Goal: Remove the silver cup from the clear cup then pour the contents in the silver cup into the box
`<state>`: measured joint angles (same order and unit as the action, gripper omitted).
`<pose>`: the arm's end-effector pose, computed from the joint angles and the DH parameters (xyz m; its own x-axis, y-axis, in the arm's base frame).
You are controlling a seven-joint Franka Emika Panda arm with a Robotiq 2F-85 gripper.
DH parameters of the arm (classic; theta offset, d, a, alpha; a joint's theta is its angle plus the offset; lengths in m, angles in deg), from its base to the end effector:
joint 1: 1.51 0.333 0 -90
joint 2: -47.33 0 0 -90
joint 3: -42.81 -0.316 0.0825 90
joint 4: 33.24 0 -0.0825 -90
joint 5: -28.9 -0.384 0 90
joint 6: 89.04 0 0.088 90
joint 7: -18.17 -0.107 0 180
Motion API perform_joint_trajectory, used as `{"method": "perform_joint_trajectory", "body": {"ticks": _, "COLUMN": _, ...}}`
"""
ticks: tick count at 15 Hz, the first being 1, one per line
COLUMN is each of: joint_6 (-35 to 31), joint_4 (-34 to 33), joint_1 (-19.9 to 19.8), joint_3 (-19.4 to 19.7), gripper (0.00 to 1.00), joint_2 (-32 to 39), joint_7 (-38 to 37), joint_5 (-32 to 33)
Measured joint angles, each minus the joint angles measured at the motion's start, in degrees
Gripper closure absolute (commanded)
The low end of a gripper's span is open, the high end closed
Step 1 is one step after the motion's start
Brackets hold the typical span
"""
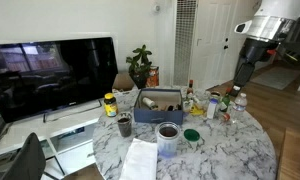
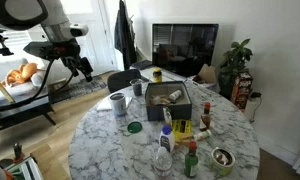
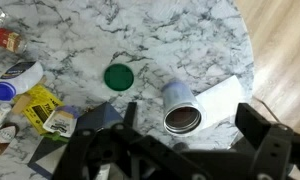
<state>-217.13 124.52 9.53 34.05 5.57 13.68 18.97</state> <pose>0.3208 0.1187 0.4406 0.9702 0.1360 0.2004 0.1526 -0.9858 -0.0697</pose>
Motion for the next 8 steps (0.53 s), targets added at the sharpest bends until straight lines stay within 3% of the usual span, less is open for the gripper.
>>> {"method": "perform_joint_trajectory", "body": {"ticks": 8, "joint_6": 0.0, "joint_4": 0.6, "joint_1": 0.0, "joint_3": 0.0, "gripper": 0.0, "joint_2": 0.4, "joint_7": 0.0, "joint_5": 0.0}}
